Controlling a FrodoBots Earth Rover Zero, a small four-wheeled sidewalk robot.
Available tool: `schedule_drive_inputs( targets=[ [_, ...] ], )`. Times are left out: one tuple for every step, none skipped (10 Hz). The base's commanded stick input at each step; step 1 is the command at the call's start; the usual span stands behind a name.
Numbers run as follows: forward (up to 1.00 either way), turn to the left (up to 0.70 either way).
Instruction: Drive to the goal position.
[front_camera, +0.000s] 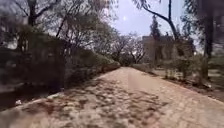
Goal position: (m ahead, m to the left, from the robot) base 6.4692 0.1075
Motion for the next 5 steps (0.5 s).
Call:
schedule_drive_inputs(
  targets=[
    [1.00,0.00],
    [1.00,0.00],
    [1.00,0.00],
    [1.00,0.00],
    [1.00,0.00]
  ],
)
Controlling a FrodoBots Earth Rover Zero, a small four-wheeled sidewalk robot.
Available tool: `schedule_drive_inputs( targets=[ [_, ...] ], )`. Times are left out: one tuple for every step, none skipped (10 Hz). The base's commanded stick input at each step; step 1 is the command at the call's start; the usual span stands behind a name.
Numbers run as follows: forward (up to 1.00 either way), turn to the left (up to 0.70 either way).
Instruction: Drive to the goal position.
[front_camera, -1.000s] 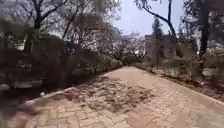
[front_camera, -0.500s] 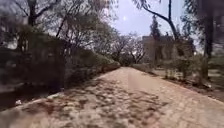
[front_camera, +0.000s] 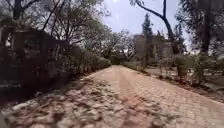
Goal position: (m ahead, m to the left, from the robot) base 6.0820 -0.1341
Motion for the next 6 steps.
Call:
schedule_drive_inputs(
  targets=[
    [1.00,0.00],
    [1.00,0.00],
    [1.00,0.00],
    [1.00,0.00],
    [1.00,0.00],
    [1.00,0.00]
  ],
)
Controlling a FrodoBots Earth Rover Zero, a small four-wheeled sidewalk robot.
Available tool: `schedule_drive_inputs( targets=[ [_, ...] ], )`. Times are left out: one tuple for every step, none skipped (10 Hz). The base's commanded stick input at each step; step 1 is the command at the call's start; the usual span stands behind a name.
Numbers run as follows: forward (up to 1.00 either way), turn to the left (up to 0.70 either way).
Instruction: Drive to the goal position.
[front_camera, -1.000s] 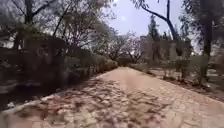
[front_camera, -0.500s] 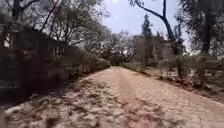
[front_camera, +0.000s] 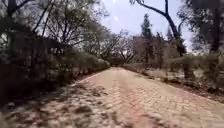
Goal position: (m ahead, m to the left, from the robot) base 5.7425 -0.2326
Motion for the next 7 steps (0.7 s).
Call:
schedule_drive_inputs(
  targets=[
    [1.00,0.00],
    [1.00,0.00],
    [1.00,0.00],
    [1.00,0.00],
    [1.00,0.00],
    [1.00,0.00],
    [1.00,0.00]
  ],
)
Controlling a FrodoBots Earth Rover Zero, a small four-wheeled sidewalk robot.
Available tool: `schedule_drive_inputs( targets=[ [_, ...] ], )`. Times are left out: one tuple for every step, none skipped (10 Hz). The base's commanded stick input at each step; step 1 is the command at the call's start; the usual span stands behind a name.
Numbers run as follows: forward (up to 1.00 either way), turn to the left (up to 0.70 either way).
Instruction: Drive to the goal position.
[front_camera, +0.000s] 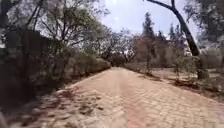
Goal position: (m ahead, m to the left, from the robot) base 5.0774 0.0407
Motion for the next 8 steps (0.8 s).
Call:
schedule_drive_inputs(
  targets=[
    [1.00,0.00],
    [1.00,0.00],
    [1.00,0.00],
    [1.00,0.00],
    [1.00,0.00],
    [1.00,0.00],
    [1.00,0.00],
    [1.00,0.00]
  ],
)
